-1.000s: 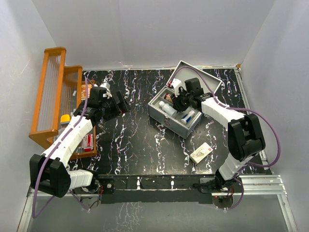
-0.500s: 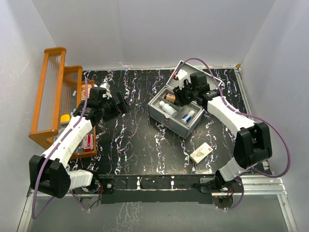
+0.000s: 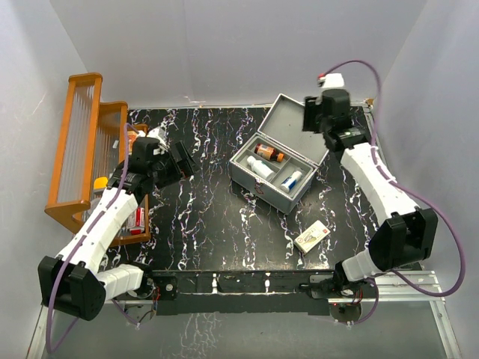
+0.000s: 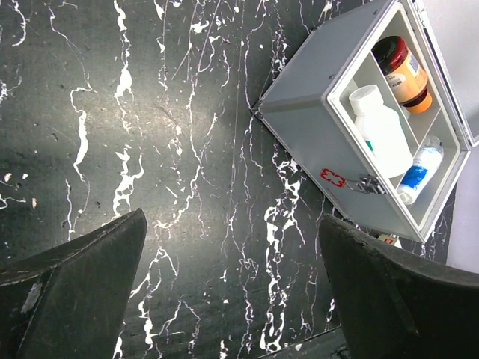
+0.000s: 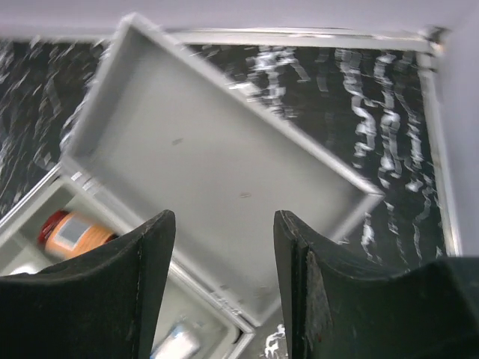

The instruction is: Organize the medicine kit

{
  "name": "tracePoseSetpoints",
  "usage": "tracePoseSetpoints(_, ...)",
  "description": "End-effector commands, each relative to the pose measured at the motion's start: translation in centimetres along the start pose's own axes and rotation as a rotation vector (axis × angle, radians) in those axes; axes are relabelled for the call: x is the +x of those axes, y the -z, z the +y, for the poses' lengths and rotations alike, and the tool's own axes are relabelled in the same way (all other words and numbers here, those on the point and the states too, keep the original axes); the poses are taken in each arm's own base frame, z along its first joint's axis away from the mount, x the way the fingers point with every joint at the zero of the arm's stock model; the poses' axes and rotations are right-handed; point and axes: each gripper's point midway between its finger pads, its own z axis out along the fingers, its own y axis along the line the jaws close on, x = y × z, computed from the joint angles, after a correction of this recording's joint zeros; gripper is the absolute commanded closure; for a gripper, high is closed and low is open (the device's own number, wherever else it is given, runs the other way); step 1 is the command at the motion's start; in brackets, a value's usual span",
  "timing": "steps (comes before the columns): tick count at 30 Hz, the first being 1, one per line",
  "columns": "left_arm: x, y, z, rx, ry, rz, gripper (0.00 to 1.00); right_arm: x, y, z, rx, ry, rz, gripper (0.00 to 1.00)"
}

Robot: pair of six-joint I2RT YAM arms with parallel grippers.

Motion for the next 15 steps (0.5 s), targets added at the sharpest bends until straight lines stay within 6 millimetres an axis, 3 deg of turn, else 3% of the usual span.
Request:
tracePoseSetpoints(1, -0.5, 1.4, 0.6, -0.015, -0.042, -0.062, 0.01, -3.2, 2.6, -9.5, 0.254, -0.33, -0.104, 0.46)
tracePoseSetpoints(3, -0.7, 1.9, 1.2, -0.044, -0.05, -0.086, 0.01, -2.8, 3.2, -11.6, 0.272, -0.385, -0.139, 0.43)
tracePoseSetpoints(4, -0.7, 2.1, 1.6, -0.057, -0.052, -0.094, 0.01, -2.3, 3.6, -13.7, 0.298, -0.418, -0.148, 0.36)
tracePoseSetpoints(5, -0.7, 2.3, 1.7, -0.061, -0.052, -0.103, 0.01, -1.8, 3.6, -14.5, 0.293, -0.444, -0.147, 0.32)
tracePoseSetpoints(11, -0.3, 2.7, 0.8, 0.006, -0.072, -0.109, 0.01, 1.2, 1.2, -16.1, 0.179, -0.578, -0.067, 0.25)
tracePoseSetpoints(15, 0.3, 2.5, 0.6, 0.024, -0.071, -0.083, 0.01, 1.8, -0.6, -15.0, 0.003, -0.648, -0.043, 0.24)
